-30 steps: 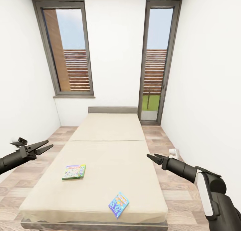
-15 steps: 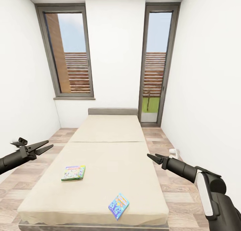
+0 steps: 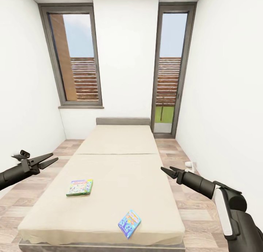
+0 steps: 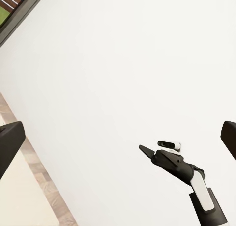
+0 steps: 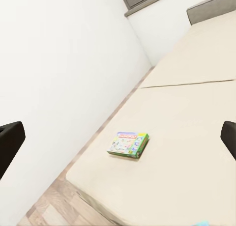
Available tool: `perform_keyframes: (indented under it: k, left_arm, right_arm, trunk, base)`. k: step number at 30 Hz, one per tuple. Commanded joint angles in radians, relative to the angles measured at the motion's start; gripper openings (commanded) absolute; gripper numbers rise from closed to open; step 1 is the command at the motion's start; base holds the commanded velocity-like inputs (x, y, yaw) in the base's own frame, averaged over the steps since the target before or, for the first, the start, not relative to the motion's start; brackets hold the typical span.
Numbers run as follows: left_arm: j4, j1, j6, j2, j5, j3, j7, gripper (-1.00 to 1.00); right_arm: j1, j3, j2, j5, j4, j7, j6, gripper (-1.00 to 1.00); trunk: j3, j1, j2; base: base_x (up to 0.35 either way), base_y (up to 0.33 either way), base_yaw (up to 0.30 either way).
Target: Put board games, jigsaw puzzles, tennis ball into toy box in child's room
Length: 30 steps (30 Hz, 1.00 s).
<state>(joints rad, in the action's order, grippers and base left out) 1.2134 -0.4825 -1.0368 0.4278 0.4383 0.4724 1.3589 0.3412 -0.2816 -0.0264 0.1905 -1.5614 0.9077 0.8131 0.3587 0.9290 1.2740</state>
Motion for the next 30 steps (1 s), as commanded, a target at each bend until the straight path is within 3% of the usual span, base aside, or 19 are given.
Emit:
perform_keyframes:
  k: [1,30]
  left_arm:
    - [0.000,-0.001,-0.009,0.000,0.002,0.000,0.002,1.00]
    - [0.000,-0.001,-0.009,0.000,0.001,-0.001,0.002,1.00]
  right_arm:
    - [0.001,-0.001,0.000,0.002,0.000,0.002,0.004,1.00]
    - [0.001,-0.001,-0.001,0.016,0.000,0.001,0.003,1.00]
  trunk:
    - [0.004,0.004,0.008]
    - [0.095,0.115,0.211]
  base:
    - [0.000,0.000,0.000]
    - [0.000,0.000,0.000]
